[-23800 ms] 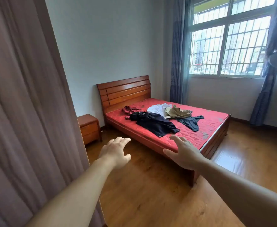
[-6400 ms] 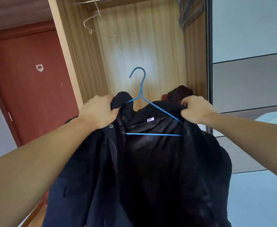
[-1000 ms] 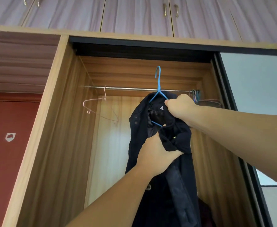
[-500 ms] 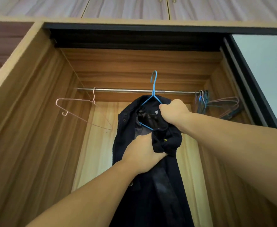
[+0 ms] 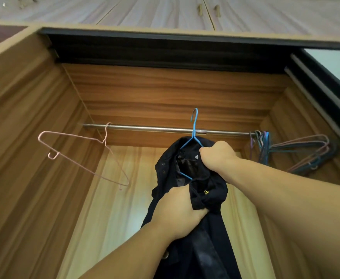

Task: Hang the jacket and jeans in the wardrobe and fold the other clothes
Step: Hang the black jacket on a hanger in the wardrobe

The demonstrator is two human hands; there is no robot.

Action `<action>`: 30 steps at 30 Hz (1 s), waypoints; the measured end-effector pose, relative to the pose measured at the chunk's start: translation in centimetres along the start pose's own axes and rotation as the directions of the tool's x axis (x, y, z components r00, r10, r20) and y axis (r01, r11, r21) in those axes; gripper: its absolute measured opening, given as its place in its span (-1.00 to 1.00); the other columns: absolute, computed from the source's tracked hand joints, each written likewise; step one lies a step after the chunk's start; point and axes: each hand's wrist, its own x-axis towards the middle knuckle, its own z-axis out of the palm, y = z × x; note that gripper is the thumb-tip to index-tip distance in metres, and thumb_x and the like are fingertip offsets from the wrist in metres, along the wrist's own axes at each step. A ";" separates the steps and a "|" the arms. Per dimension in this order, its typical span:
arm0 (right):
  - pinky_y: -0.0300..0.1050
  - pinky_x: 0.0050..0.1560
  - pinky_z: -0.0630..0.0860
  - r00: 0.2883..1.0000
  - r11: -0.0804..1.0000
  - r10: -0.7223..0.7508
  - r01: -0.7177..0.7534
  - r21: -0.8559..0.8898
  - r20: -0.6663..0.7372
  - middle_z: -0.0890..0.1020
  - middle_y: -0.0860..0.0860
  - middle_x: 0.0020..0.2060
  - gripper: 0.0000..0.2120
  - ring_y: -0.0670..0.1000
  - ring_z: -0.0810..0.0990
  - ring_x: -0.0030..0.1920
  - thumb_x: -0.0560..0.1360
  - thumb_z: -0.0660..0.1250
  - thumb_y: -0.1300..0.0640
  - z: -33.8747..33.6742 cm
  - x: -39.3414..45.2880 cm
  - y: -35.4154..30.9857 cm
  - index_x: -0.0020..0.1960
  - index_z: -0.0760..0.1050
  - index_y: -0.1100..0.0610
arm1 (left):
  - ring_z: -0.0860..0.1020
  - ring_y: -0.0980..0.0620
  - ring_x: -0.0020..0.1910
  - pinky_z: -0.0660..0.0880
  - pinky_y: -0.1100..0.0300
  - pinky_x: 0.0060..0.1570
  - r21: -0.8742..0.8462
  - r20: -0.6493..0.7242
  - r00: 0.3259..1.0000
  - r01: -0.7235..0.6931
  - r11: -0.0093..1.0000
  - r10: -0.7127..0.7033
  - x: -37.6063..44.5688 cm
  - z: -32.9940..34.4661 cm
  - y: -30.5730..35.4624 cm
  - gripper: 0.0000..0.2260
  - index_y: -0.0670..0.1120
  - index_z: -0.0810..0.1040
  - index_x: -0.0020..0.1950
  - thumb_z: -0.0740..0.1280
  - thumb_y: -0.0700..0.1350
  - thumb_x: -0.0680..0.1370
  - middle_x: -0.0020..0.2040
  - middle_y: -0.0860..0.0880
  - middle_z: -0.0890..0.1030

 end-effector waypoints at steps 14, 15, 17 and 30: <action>-0.18 -0.44 0.29 0.995 0.989 -0.076 0.067 -0.131 -0.071 0.54 0.10 -0.11 -0.85 0.03 0.45 -0.31 0.51 0.25 0.16 6.4 6.8 0.3 0.02 0.50 0.20 | 0.57 -0.10 -0.04 0.54 0.01 -0.08 0.207 0.012 0.998 -0.056 0.977 0.054 6.1 -0.2 -7.5 -0.88 0.02 0.45 -0.01 0.27 0.03 0.54 -0.04 0.02 0.60; -0.18 -0.43 0.30 0.994 0.990 -0.074 0.065 -0.127 -0.074 0.54 0.10 -0.10 -0.82 0.04 0.46 -0.29 0.51 0.25 0.16 6.6 7.5 0.3 0.05 0.51 0.21 | 0.57 -0.11 -0.03 0.54 -0.01 -0.07 0.222 0.016 0.998 -0.057 0.973 0.054 6.7 -0.4 -7.7 -0.89 0.01 0.45 0.00 0.27 0.02 0.54 -0.03 0.01 0.60; -0.17 -0.37 0.35 0.995 0.993 -0.071 0.062 -0.103 -0.076 0.55 0.11 -0.07 -0.77 0.09 0.49 -0.23 0.50 0.26 0.17 7.1 8.7 0.2 0.11 0.54 0.21 | 0.57 -0.11 -0.02 0.54 -0.02 -0.05 0.263 0.008 0.999 -0.052 0.963 0.052 7.6 -0.6 -8.1 -0.88 0.00 0.45 0.04 0.27 0.01 0.55 -0.01 -0.01 0.59; -0.10 -0.14 0.48 1.000 0.994 0.003 -0.006 -0.111 -0.026 0.62 0.22 0.09 -0.71 0.19 0.60 0.00 0.54 0.22 0.20 9.6 13.4 1.9 0.20 0.51 0.30 | 0.56 -0.10 0.04 0.54 0.02 -0.04 0.315 -0.018 1.000 -0.019 0.949 0.026 9.6 1.1 -11.0 -0.78 0.02 0.42 0.16 0.29 0.03 0.54 0.06 0.00 0.59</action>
